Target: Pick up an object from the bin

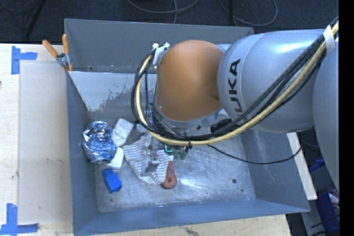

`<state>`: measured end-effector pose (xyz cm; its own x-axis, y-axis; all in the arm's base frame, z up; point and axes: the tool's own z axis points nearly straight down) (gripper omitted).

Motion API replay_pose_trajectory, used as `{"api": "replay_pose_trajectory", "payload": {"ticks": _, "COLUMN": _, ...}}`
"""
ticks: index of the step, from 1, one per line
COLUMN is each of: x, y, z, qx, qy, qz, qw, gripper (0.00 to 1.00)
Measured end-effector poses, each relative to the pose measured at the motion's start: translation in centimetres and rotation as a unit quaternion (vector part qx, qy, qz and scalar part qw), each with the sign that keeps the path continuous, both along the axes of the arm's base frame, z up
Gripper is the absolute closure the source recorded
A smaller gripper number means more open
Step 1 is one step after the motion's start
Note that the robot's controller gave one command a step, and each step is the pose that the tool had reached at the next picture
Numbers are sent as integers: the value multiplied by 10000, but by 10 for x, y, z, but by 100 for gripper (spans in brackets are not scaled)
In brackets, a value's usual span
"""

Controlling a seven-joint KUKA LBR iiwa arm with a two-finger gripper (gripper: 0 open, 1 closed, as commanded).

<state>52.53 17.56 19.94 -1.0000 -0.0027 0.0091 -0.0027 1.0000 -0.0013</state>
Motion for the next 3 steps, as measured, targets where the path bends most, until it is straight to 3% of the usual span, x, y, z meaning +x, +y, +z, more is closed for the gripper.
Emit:
{"api": "replay_pose_trajectory", "payload": {"ticks": 1, "x": 2, "y": -1, "z": 4, "qx": 6, "qy": -36, "qz": -18, "qw": 10000, "gripper": 0}}
{"api": "replay_pose_trajectory", "payload": {"ticks": 2, "x": -3, "y": 3, "z": -38, "qx": 15, "qy": -75, "qz": -32, "qw": 10000, "gripper": 0}}
{"api": "replay_pose_trajectory", "payload": {"ticks": 3, "x": 29, "y": -3, "z": -122, "qx": 25, "qy": 0, "qz": -224, "qw": 9997, "gripper": 100}}
